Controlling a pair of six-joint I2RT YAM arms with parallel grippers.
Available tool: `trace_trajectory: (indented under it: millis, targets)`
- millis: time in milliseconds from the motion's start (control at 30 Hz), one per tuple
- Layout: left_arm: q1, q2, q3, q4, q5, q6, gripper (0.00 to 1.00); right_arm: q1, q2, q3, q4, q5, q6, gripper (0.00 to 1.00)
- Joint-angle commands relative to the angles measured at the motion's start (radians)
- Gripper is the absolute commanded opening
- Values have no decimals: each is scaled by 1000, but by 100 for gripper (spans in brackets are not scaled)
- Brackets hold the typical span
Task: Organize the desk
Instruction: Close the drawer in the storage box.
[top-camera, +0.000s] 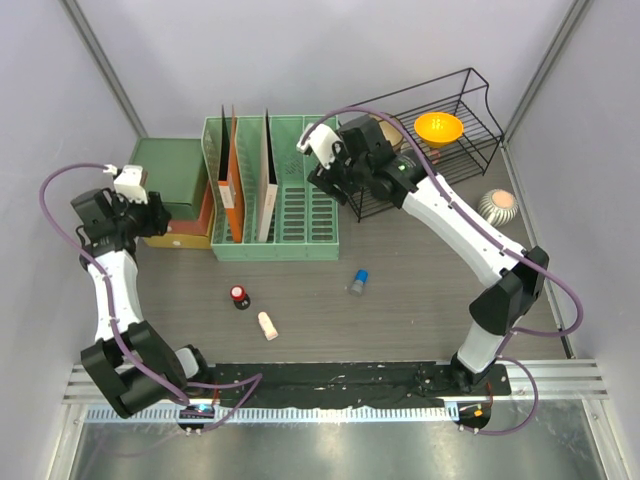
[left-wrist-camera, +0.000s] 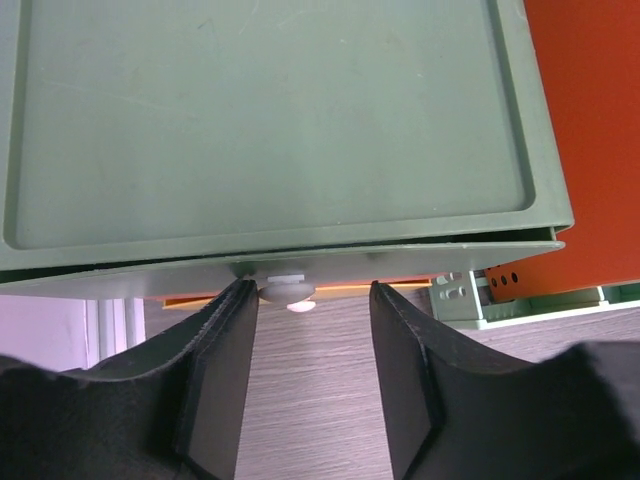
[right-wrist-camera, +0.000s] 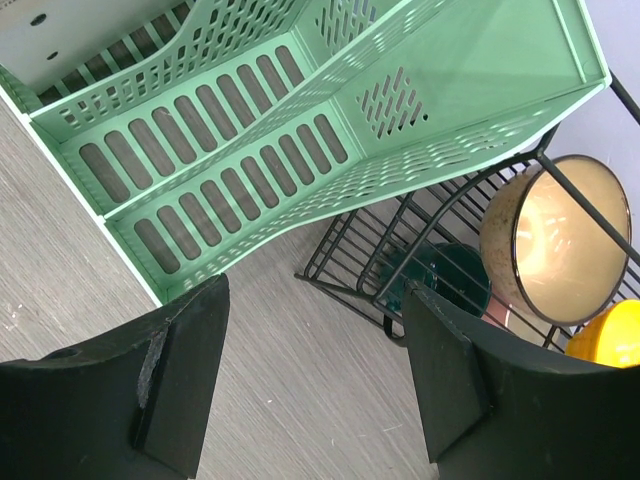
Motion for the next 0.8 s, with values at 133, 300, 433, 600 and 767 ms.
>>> trace_trajectory:
  millis: [133,300,433,600,767]
  targets:
    - [-24,9,45,76,-6,-13,61,-3,-69,-10,36,13,-3,73]
    - [-27,9,42,77,-3,-11,65,-1,-74,-20,35,13,-3,73]
    - [-27,-20,25,73,-12,0,69,-3,-81,-33,33,12,-3,74]
    - [-27,-107,-1,22,-29,38,77,-3,-95,-58,33,15,1,73]
    - [-27,-213,-7,-79,-44,69,80,-4,-115,-102,36,15,17,74]
